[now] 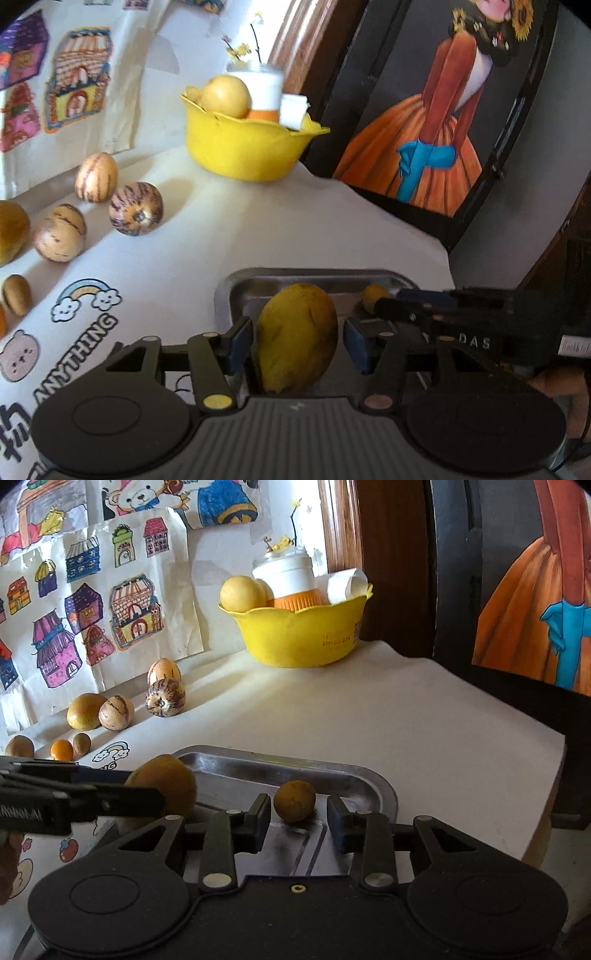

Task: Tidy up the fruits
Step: 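Carry the mango and small fruit to the metal tray and release both, then move both grippers back toward the remaining fruits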

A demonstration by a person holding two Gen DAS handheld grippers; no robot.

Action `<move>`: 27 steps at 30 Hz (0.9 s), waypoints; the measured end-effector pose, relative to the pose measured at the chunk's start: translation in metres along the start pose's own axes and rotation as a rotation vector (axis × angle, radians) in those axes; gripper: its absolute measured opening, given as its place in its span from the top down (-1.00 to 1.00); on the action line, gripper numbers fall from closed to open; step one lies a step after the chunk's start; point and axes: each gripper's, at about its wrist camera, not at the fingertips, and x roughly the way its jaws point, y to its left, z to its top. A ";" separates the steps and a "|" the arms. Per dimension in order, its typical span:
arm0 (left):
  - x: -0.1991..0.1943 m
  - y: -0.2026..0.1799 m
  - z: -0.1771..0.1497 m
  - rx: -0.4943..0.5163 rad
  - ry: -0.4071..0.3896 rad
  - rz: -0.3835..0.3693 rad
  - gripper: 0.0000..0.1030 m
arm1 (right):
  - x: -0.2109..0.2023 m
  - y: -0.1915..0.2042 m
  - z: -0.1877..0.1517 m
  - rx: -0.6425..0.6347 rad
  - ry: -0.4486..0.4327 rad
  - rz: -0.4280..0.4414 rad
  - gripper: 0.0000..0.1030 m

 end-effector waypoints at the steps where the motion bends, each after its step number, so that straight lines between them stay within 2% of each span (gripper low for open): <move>1: -0.004 0.001 -0.001 -0.008 -0.007 0.002 -0.23 | -0.004 0.001 -0.001 -0.001 -0.006 -0.003 0.20; 3: -0.013 0.002 -0.003 -0.019 -0.016 0.008 -0.31 | -0.012 0.004 -0.003 -0.008 -0.019 -0.008 0.08; 7: -0.033 0.000 -0.008 -0.010 -0.067 0.064 -0.72 | -0.031 0.012 -0.006 -0.035 -0.051 -0.024 -0.39; 10: -0.050 -0.002 -0.013 0.004 -0.107 0.098 -0.94 | -0.044 0.020 -0.010 -0.060 -0.065 -0.032 -0.59; 15: -0.075 0.000 -0.026 -0.012 -0.125 0.128 -0.99 | -0.067 0.034 -0.019 -0.072 -0.091 -0.032 -0.89; 18: -0.091 0.003 -0.040 -0.023 -0.133 0.143 -0.99 | -0.083 0.043 -0.028 -0.053 -0.099 -0.029 -0.99; 27: -0.138 0.008 -0.088 -0.020 -0.149 0.213 -0.99 | -0.121 0.072 -0.073 0.024 -0.099 -0.063 -0.99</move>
